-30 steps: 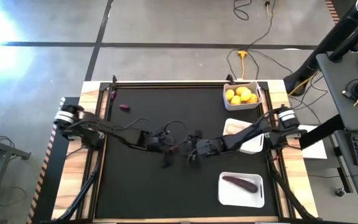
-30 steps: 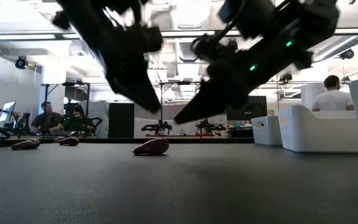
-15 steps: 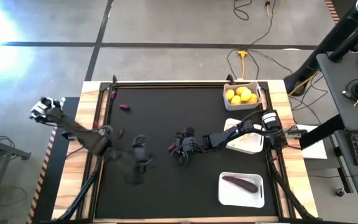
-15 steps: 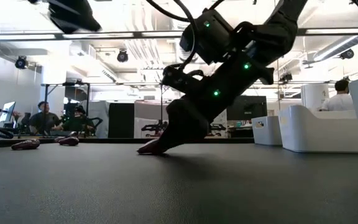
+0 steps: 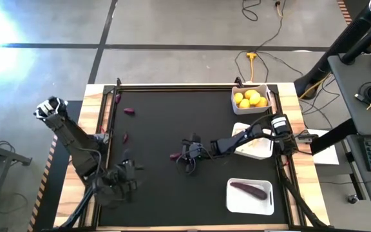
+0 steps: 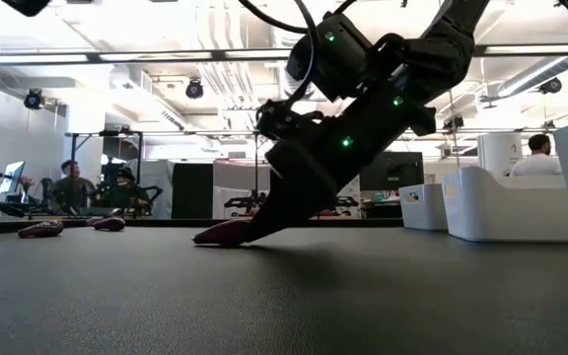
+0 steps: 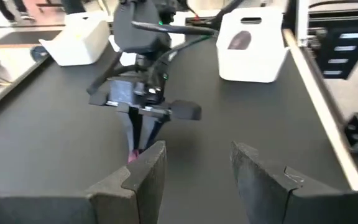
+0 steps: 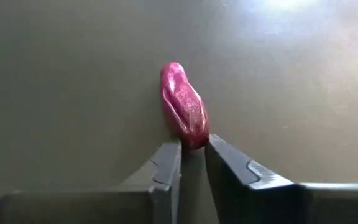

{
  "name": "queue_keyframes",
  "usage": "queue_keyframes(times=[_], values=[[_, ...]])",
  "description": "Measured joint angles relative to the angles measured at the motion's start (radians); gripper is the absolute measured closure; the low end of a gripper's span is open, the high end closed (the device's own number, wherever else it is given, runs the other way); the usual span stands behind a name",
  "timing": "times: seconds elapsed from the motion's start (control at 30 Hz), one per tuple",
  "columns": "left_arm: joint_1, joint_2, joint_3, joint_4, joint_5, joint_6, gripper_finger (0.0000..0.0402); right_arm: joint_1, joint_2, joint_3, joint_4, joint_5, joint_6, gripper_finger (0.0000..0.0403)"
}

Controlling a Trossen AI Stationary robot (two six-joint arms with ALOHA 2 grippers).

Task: Sort produce into baskets
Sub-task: Put the eggplant into the bottom white bin

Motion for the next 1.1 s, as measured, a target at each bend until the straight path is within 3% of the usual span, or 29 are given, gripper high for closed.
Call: queue_keyframes(times=[0.17, 0.3, 0.4, 0.5, 0.57, 0.67, 0.77, 0.9, 1.1], values=[[-0.030, 0.016, 0.000, 0.001, 0.000, -0.088, 0.0238, 0.061, -0.002, 0.000, -0.001, 0.012, 0.057, 0.0378], [-0.048, 0.047, 0.000, 0.001, 0.001, -0.164, 0.0238, 0.142, -0.034, 0.013, -0.069, 0.101, 0.118, 0.0390], [-0.057, 0.081, 0.000, 0.001, 0.006, -0.224, 0.0238, 0.223, -0.090, 0.091, -0.282, 0.193, 0.182, 0.0390], [-0.064, 0.123, -0.001, 0.004, 0.027, -0.278, 0.0238, 0.312, -0.150, 0.235, -0.649, 0.247, 0.285, 0.0390], [-0.067, 0.157, -0.001, 0.027, 0.027, -0.300, 0.0238, 0.368, -0.177, 0.352, -0.920, 0.229, 0.427, 0.0390], [-0.069, 0.227, -0.001, 0.077, 0.013, -0.305, 0.0238, 0.453, -0.191, 0.506, -1.267, 0.112, 0.700, 0.0390], [-0.066, 0.287, 0.000, 0.093, -0.025, -0.305, 0.0238, 0.550, -0.190, 0.585, -1.487, 0.002, 0.950, 0.0390], [-0.062, 0.311, 0.014, 0.105, 0.009, -0.339, 0.0238, 0.681, -0.189, 0.580, -1.614, -0.057, 1.193, 0.0390], [-0.109, 0.349, 0.014, 0.228, 0.080, -0.356, 0.0238, 0.784, -0.187, 0.457, -1.617, -0.051, 1.396, 0.0390]])
